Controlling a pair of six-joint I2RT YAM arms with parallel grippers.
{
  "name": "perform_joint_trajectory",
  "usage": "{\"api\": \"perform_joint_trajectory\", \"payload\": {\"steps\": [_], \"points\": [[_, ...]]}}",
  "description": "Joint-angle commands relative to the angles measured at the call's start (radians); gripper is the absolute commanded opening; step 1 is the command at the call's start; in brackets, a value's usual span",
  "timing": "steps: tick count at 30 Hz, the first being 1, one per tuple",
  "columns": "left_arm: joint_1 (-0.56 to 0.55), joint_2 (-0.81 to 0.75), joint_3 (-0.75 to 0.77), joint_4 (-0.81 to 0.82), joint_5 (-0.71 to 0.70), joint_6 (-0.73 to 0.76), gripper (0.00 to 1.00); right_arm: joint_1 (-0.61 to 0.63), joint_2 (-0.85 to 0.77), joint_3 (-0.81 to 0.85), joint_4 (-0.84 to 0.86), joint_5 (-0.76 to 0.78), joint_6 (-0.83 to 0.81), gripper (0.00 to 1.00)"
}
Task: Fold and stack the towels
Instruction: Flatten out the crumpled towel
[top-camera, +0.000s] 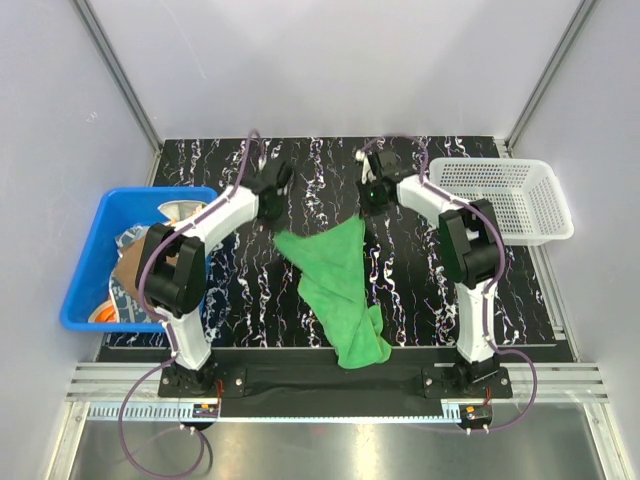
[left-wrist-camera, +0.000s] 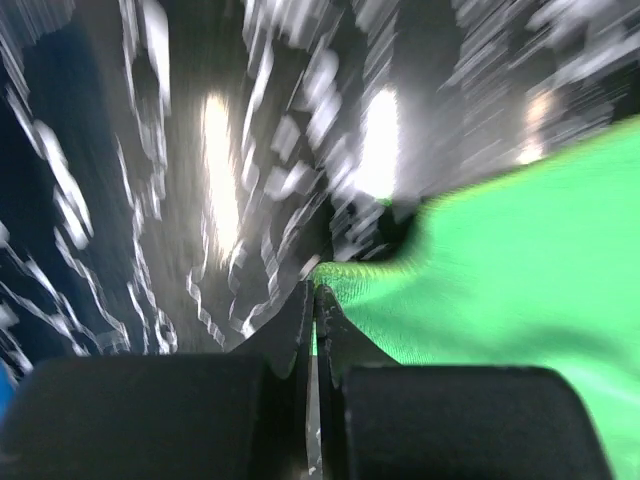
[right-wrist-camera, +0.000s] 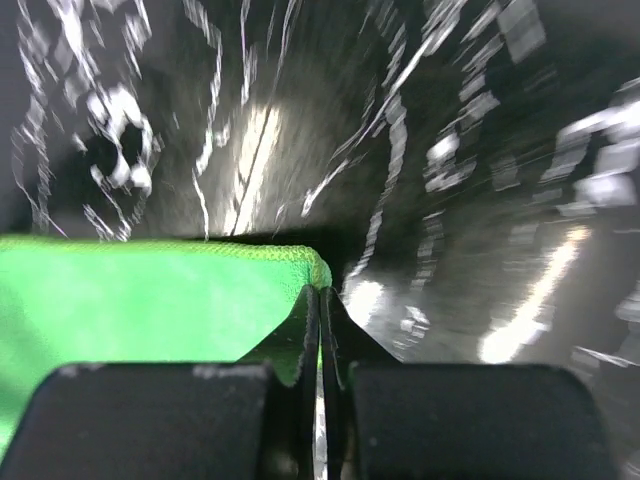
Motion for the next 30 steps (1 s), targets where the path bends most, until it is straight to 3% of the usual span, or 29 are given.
{"api": "perform_joint_trajectory", "payload": {"steps": [1,6,10,14,20,23,30], "points": [[0.006,-0.089,0.242,0.022,0.014,0.11,0.0,0.001,-0.185,0.177,-0.055,0.173,-0.034,0.0],[0.006,-0.116,0.654,-0.077,0.026,0.175,0.0,0.002,-0.369,0.338,-0.067,0.259,-0.117,0.0],[0.004,-0.177,0.773,-0.09,0.072,0.187,0.0,0.002,-0.488,0.406,-0.11,0.256,-0.133,0.0],[-0.04,-0.328,0.673,-0.045,0.124,0.218,0.0,0.002,-0.65,0.359,-0.158,0.198,-0.106,0.0],[-0.226,-0.621,0.43,0.03,0.133,0.247,0.0,0.004,-1.102,-0.014,-0.074,0.008,-0.085,0.0],[-0.301,-0.71,0.36,0.036,0.168,0.23,0.0,0.004,-1.251,-0.098,-0.07,-0.057,-0.061,0.0],[-0.389,-0.783,0.365,0.033,0.232,0.169,0.0,0.002,-1.388,-0.136,-0.078,-0.097,0.015,0.0]]}}
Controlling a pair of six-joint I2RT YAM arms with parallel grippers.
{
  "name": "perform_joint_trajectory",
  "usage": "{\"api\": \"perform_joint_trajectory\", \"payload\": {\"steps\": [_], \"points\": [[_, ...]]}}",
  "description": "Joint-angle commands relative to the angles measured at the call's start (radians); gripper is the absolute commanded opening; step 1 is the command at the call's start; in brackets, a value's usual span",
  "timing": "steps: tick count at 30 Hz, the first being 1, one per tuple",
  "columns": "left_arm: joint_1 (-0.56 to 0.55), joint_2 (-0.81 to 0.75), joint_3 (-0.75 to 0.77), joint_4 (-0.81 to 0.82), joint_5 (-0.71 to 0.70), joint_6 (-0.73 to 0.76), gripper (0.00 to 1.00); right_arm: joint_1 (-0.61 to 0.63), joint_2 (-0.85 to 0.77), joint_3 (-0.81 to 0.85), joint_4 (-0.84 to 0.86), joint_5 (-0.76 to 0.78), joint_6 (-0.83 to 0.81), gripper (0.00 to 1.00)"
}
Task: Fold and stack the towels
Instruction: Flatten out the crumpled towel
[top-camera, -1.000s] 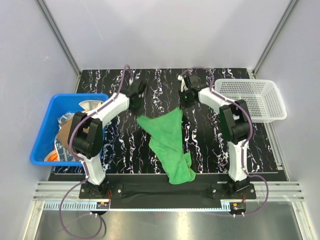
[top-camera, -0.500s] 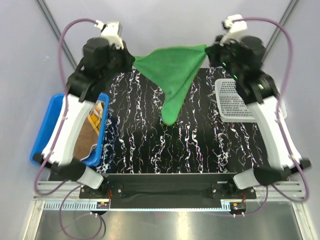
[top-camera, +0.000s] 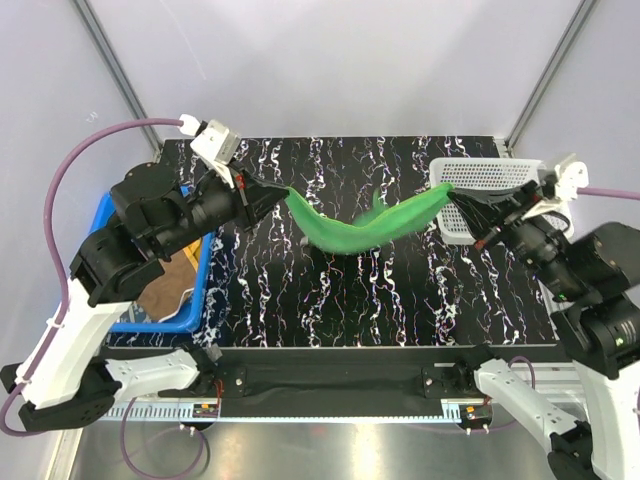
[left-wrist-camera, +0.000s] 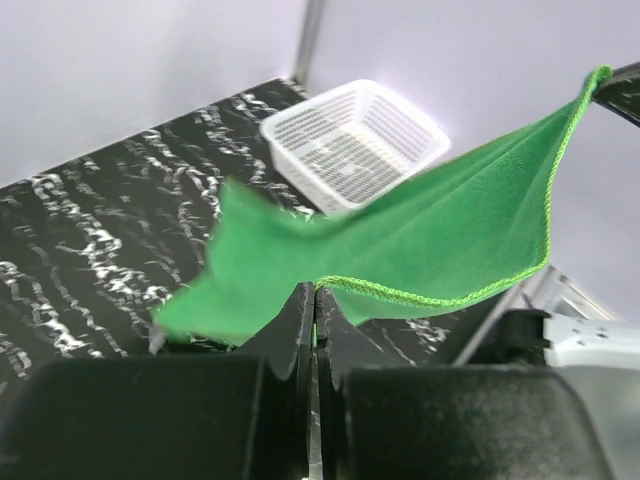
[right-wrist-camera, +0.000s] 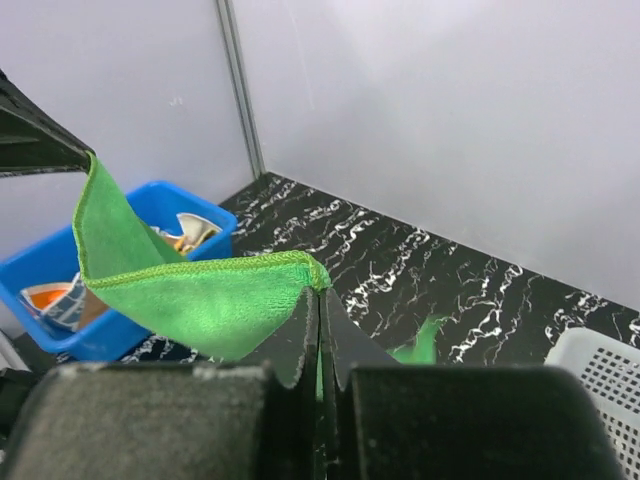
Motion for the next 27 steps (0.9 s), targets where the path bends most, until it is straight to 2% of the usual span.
{"api": "perform_joint_trajectory", "payload": {"steps": [1,5,9,11,15,19,24,27], "points": [[-0.032,-0.011,0.051,0.023,0.035,-0.029,0.0,0.003,-0.015,0.003,0.026,-0.022,0.056,0.0],[-0.034,0.034,0.144,-0.051,-0.033,-0.026,0.0,0.003,-0.007,0.064,0.036,0.066,0.066,0.0],[-0.032,0.119,0.238,-0.132,-0.246,0.024,0.0,0.003,0.086,0.082,0.053,0.222,0.009,0.0],[0.008,0.2,0.275,-0.151,-0.292,0.041,0.0,0.003,0.165,0.063,0.081,0.308,-0.04,0.0],[0.24,0.337,0.275,-0.104,-0.136,0.032,0.0,0.0,0.324,0.019,0.232,0.365,-0.137,0.0],[0.339,0.481,0.235,0.053,-0.05,0.079,0.0,-0.04,0.532,0.026,0.361,0.272,-0.161,0.0],[0.468,0.676,0.313,0.211,0.096,0.078,0.0,-0.153,0.83,0.101,0.522,0.118,-0.126,0.0],[0.517,0.823,0.377,0.243,0.162,0.073,0.0,-0.178,0.973,0.173,0.546,0.049,-0.134,0.0]]}}
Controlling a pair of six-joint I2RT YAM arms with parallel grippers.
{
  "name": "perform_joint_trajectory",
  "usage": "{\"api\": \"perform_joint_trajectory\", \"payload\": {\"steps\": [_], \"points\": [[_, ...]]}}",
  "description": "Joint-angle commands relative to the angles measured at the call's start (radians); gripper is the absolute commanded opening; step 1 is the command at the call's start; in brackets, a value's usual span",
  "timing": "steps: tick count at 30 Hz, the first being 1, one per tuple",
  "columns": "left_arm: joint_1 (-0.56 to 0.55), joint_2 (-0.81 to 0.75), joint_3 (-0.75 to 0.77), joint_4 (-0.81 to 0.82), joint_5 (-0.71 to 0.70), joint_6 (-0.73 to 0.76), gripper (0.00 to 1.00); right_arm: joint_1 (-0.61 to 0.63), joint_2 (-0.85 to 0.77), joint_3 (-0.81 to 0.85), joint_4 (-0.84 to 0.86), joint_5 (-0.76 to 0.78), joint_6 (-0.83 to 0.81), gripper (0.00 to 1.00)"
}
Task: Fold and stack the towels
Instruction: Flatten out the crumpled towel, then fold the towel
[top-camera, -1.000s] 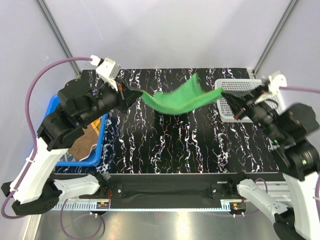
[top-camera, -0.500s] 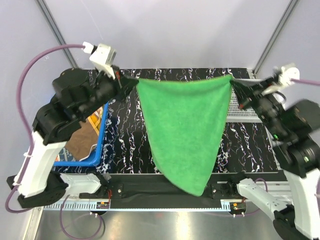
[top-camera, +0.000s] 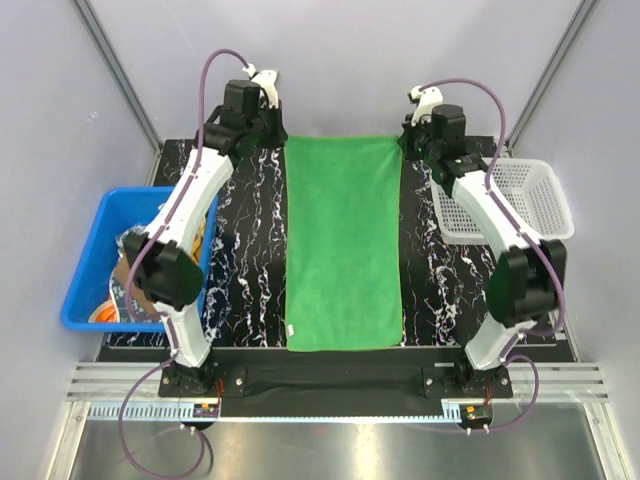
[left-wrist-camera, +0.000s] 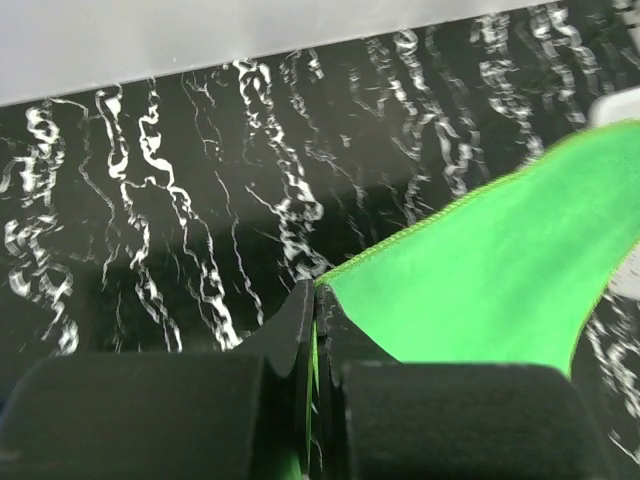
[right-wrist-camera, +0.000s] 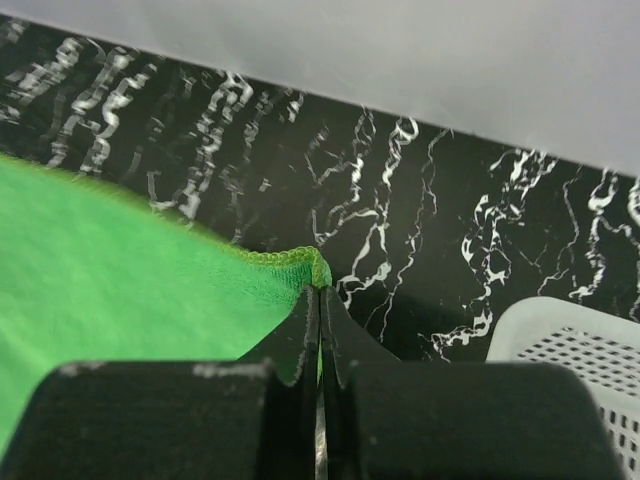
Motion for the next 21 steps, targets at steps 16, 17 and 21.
{"api": "perform_joint_trajectory", "payload": {"steps": [16,17,21], "points": [[0.083,0.021,-0.241,0.32,0.253,0.006,0.0,-0.048,0.085,-0.082,0.218,-0.168,0.058,0.0],[0.081,0.0,-0.271,0.32,0.258,0.0,0.0,-0.049,0.073,-0.101,0.183,-0.163,0.068,0.0],[0.071,-0.101,-0.454,0.329,0.284,-0.014,0.0,-0.048,-0.021,-0.242,0.16,-0.176,0.129,0.0]]}}
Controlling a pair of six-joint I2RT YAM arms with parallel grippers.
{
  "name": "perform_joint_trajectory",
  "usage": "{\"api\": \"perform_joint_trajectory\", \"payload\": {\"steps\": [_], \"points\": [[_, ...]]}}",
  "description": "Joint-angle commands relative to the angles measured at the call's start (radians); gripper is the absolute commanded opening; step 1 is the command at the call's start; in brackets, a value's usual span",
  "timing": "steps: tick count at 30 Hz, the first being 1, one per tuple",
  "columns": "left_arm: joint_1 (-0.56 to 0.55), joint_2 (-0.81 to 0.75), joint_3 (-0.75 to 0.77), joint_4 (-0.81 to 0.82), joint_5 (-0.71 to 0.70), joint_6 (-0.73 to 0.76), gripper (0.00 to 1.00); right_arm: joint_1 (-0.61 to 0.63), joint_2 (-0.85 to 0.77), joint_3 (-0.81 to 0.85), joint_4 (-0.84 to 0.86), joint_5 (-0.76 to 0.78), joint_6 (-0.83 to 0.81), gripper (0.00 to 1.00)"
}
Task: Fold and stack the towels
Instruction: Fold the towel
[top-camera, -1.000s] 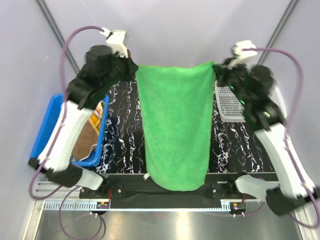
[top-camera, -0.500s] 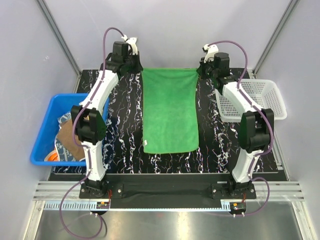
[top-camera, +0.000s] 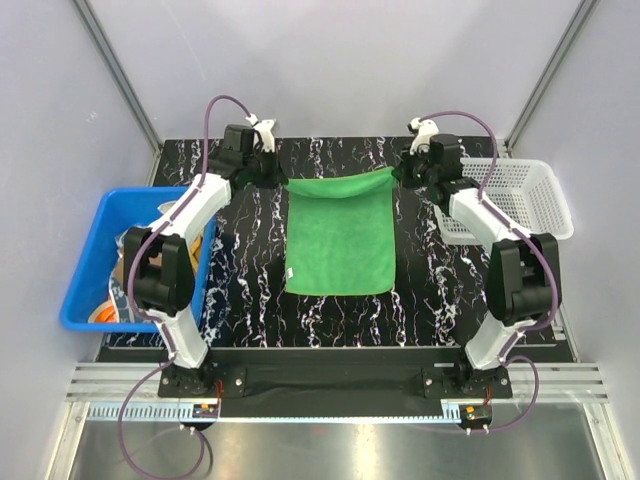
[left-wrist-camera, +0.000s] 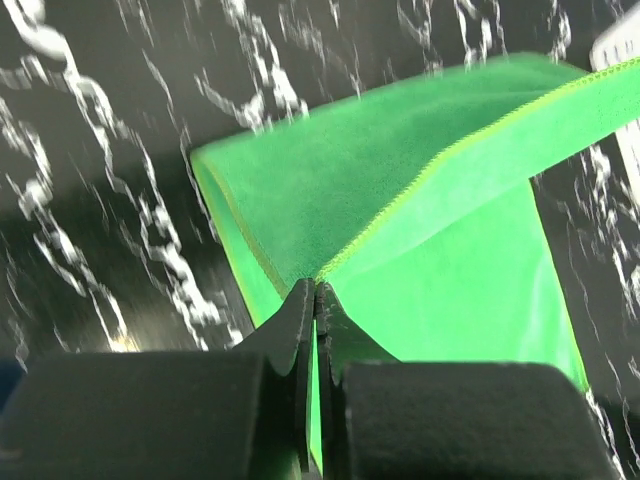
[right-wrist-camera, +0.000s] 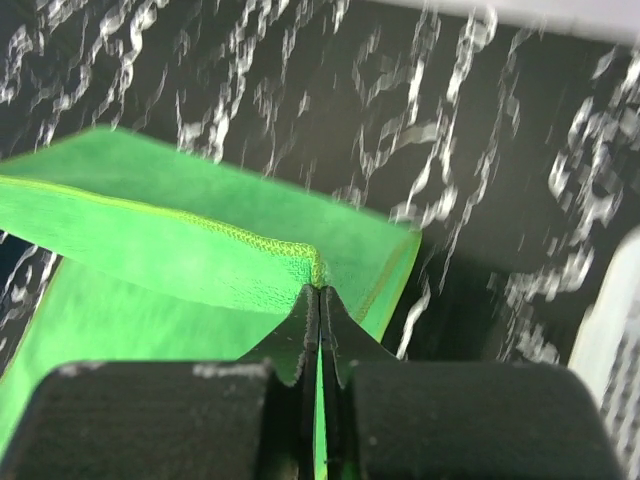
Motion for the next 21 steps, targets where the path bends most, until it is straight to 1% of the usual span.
{"api": "perform_joint_trajectory", "payload": {"steps": [1,4,9,10,12,17,21], "points": [[-0.013,-0.152,-0.126,0.086,0.049,-0.013,0.0,0.003,-0.129,-0.111,-0.004,-0.024,0.068,0.0],[-0.03,-0.212,-0.227,0.08,0.051,-0.021,0.0,0.003,-0.224,-0.189,-0.058,-0.027,0.094,0.0],[-0.075,-0.297,-0.315,0.05,0.013,-0.026,0.0,0.004,-0.325,-0.297,-0.124,-0.038,0.172,0.0],[-0.081,-0.307,-0.33,0.031,-0.036,-0.024,0.0,0.004,-0.35,-0.329,-0.132,-0.035,0.19,0.0],[-0.107,-0.333,-0.364,-0.002,-0.082,-0.003,0.0,0.007,-0.379,-0.363,-0.15,-0.023,0.248,0.0],[-0.112,-0.395,-0.49,0.009,-0.061,-0.039,0.0,0.026,-0.477,-0.501,-0.159,-0.027,0.341,0.0],[-0.118,-0.442,-0.533,0.0,-0.056,-0.055,0.0,0.036,-0.517,-0.561,-0.194,-0.03,0.353,0.0]]}}
